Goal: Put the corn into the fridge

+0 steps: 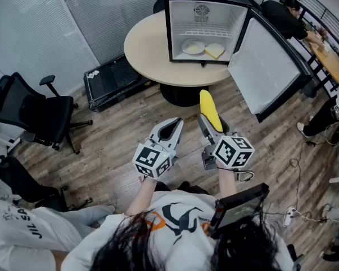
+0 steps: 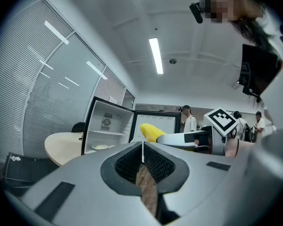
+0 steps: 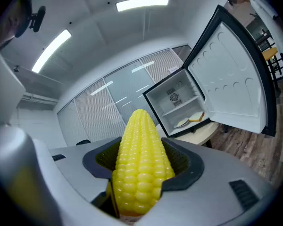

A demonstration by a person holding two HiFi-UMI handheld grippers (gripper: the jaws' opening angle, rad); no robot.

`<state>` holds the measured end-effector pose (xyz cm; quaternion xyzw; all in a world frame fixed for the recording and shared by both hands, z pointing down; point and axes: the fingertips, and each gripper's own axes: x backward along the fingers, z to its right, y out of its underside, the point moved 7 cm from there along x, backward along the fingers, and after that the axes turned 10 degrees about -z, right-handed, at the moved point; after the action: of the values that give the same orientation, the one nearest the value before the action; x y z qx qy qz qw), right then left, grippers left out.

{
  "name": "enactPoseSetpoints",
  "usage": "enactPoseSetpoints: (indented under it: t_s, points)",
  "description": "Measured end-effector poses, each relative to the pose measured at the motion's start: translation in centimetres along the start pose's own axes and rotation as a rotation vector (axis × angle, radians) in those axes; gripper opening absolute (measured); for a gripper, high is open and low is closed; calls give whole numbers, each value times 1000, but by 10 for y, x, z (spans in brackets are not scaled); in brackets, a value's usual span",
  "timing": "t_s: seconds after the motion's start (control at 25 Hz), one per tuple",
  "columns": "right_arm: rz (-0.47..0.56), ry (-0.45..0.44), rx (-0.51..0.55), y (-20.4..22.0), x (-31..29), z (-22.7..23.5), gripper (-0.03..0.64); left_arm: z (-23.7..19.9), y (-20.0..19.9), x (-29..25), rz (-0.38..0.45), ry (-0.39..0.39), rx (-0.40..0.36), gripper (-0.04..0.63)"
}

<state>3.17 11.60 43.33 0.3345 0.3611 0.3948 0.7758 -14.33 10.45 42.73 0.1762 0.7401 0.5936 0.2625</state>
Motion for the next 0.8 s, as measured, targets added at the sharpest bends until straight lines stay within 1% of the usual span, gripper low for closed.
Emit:
enactPoseSetpoints:
  t_s: [0.16, 0.36, 0.8]
  points:
    - [1, -11, -7, 0, 3, 6, 258, 5, 2, -7, -6, 3, -2, 9]
    - [20, -49, -49, -3, 6, 12, 258, 10, 2, -14, -11, 4, -4, 9]
    - [-14, -37, -42, -5, 5, 30, 258, 12, 0, -38, -48, 15, -7, 9]
